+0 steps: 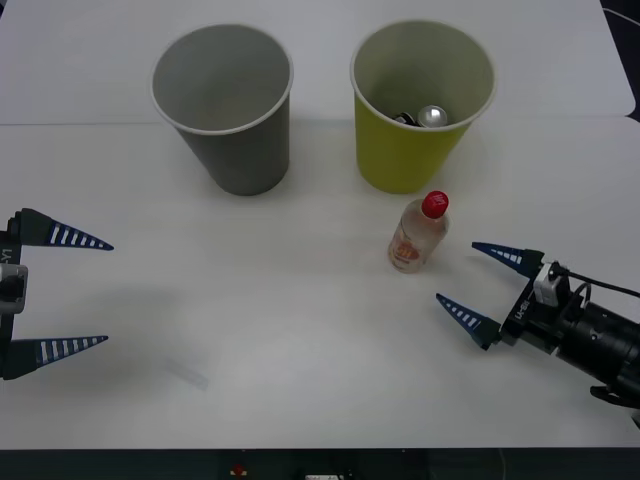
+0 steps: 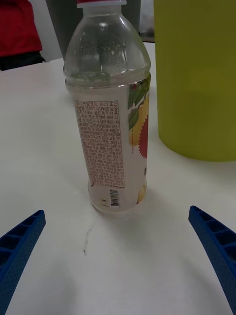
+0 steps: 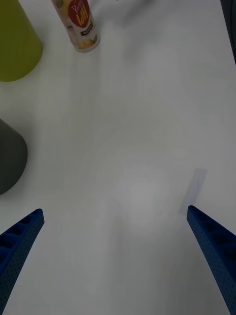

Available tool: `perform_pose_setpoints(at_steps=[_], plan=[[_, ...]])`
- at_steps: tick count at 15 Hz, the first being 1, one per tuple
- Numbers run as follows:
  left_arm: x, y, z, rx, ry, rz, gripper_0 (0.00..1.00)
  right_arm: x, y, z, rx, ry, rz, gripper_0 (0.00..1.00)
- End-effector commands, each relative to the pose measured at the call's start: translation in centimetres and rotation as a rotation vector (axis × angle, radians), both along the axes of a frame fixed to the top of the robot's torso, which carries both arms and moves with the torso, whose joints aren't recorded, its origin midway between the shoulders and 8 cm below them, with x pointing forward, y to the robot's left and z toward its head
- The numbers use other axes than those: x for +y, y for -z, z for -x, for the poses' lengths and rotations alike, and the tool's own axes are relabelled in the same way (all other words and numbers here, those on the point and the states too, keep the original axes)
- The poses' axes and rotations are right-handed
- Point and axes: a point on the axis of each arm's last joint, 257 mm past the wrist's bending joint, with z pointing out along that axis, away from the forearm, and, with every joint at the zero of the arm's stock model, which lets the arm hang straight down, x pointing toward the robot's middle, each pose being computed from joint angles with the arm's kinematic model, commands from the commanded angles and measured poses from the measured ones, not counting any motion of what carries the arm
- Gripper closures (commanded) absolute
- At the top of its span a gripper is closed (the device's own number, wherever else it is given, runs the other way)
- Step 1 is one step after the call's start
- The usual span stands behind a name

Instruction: Put the can into the green bin and the plastic bottle into the gray bin

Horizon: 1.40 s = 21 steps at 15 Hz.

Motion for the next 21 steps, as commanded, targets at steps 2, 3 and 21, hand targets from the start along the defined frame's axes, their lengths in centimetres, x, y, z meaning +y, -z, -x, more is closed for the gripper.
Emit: perform_pose_setpoints(at_steps=[2, 3, 21], plan=[[0.0, 0.0, 0.0, 0.0, 0.0, 0.0, 0.0, 1.4, -0.4, -1.4, -0.029, 0.004, -0.016, 0.0], [0.0, 0.0, 0.0, 0.0, 0.0, 0.0, 0.0, 1.8, -0.7, -1.6, -0.033, 0.0, -0.018, 0.0], [0.0, 0.0, 0.0, 0.0, 0.0, 0.0, 0.0, 9.9, -5.0, -5.1, -0.138, -0.05, -0.09, 1.0]])
